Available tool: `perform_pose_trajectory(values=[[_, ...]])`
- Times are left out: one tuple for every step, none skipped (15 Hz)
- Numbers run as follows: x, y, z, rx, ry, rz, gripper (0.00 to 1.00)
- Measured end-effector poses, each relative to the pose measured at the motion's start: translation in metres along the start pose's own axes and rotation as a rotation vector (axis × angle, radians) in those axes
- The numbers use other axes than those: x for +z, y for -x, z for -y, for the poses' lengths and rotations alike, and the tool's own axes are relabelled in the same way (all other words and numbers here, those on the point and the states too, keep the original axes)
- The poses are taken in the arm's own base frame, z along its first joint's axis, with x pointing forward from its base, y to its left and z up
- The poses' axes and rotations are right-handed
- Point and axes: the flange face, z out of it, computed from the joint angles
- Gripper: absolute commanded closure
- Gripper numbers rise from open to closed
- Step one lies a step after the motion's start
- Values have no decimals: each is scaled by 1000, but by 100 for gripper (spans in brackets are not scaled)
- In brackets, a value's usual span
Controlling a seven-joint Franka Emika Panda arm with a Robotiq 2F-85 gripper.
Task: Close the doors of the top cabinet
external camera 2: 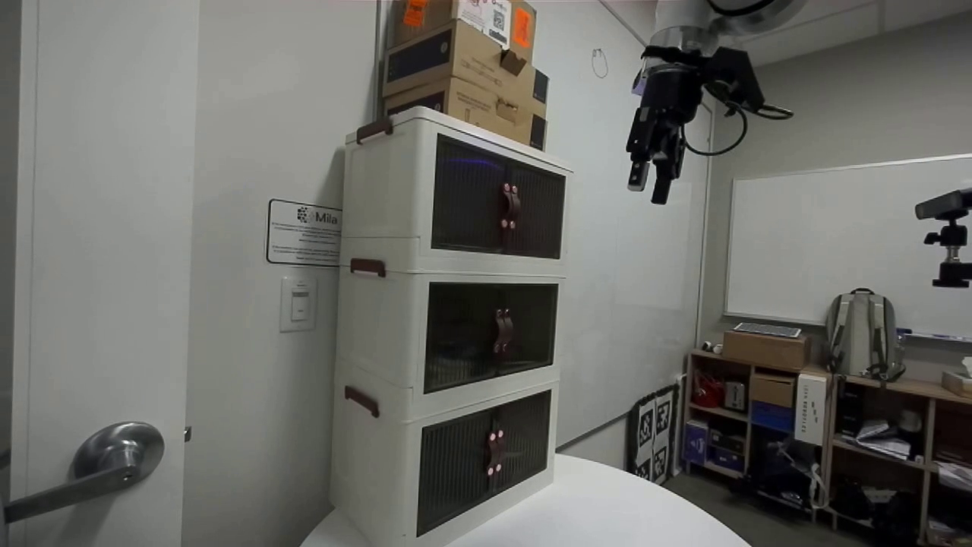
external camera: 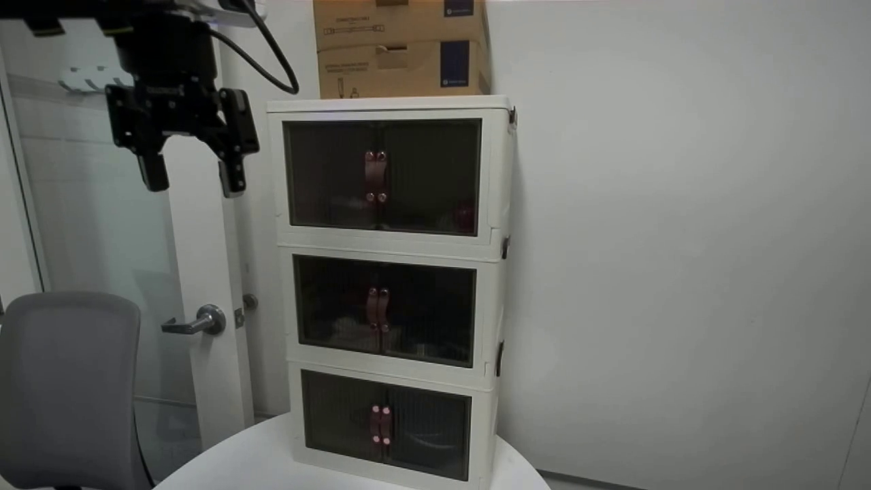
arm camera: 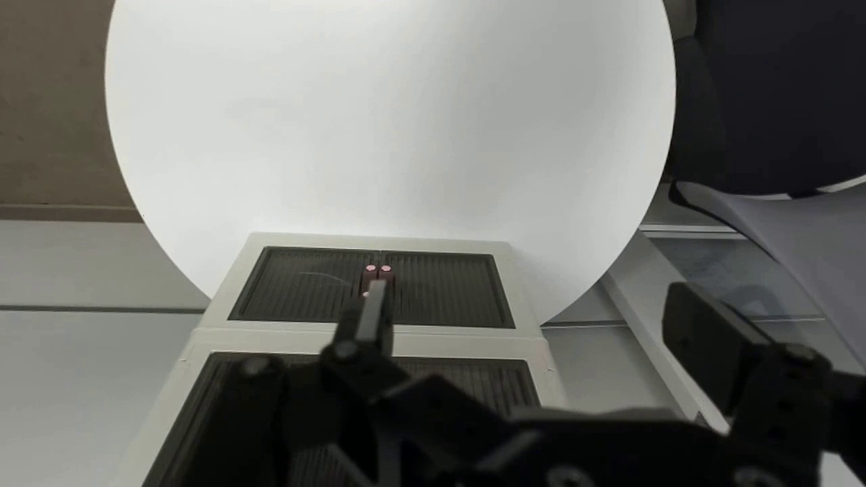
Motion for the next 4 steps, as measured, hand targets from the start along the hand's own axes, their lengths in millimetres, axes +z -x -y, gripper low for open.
perform_pose_trajectory(values=[[0, 3, 0, -3, -1, 0, 0], [0, 4, 0, -3, -1, 1, 0], [1, 4, -1, -3, -2, 3, 0], [2, 4, -1, -3, -2, 5, 0]])
